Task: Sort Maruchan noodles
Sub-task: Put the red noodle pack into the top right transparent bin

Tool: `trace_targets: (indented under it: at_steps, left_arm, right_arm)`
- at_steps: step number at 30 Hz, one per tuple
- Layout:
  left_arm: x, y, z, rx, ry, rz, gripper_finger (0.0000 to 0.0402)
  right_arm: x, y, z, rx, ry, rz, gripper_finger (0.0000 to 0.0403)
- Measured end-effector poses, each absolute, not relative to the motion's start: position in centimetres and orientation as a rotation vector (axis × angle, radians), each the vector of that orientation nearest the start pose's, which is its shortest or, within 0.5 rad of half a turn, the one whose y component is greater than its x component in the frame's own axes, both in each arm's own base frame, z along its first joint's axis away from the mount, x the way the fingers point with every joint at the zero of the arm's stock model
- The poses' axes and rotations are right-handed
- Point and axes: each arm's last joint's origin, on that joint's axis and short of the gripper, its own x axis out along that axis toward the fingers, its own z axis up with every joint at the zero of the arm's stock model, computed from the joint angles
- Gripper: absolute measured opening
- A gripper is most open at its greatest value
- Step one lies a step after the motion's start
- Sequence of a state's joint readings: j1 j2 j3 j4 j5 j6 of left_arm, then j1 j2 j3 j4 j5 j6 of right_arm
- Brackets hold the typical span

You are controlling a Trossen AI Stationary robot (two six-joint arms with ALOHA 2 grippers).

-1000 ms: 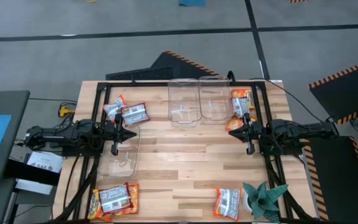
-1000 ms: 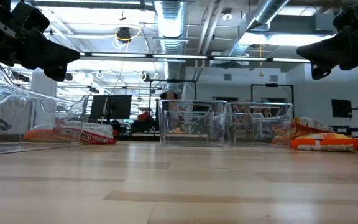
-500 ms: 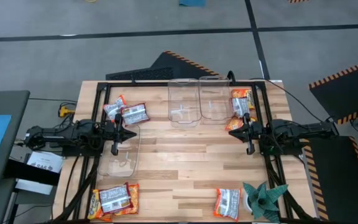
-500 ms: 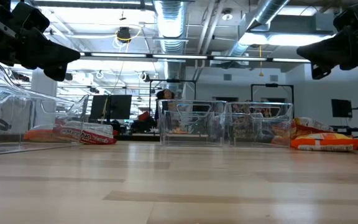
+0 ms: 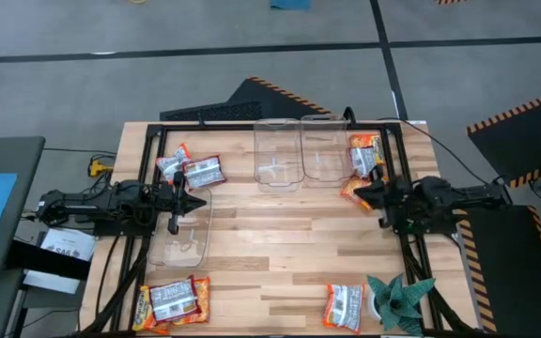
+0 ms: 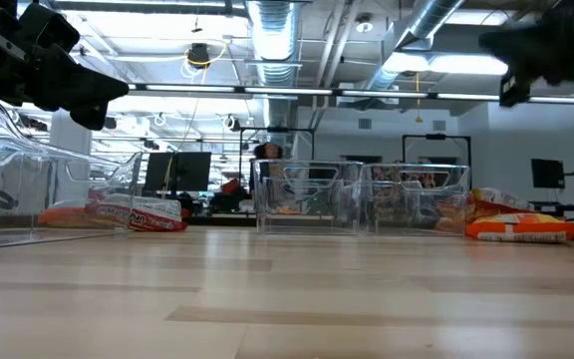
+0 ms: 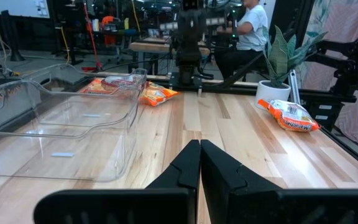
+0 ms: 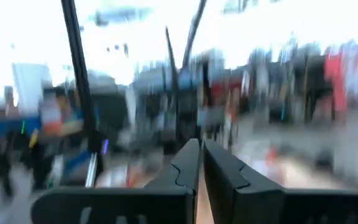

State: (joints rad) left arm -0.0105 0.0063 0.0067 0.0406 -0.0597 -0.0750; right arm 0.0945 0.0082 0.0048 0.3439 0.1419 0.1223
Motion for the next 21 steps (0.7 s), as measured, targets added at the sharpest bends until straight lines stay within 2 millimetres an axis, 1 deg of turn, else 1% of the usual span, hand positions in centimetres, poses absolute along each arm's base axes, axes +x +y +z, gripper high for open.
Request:
trace_targets:
  at_steps: [3,5,9,11,14,17,21]
  left_arm:
    - [9.8,0.1,16.9,-0.076,-0.043,0.048,0.0000]
    - [9.8,0.1,16.9,-0.076,-0.042,0.048,0.0000]
    - [9.8,0.1,16.9,-0.076,-0.042,0.048,0.0000]
    - [9.8,0.1,16.9,-0.076,-0.042,0.048,0.0000]
    - [9.8,0.1,16.9,-0.076,-0.043,0.047,0.0000]
    - [9.8,0.1,16.9,-0.076,-0.043,0.048,0.0000]
    - [9.8,0.1,16.9,-0.076,-0.042,0.047,0.0000]
  right_arm:
    - [8.6,0.2,21.1,0.109,-0.505,-0.062,0.0047]
    - [8.3,-0.2,21.9,0.108,-0.573,-0.156,0.0047]
    - [8.7,-1.1,23.2,0.137,-0.488,-0.368,0.0053]
    - [9.1,-1.4,23.9,0.125,-0.393,-0.450,0.0063]
    - [9.9,-2.2,24.8,0.089,-0.183,-0.626,0.0091]
    - [10.0,-3.2,26.2,0.110,0.019,-0.854,0.0133]
    - [9.6,-4.1,26.6,0.209,0.293,-1.024,0.0194]
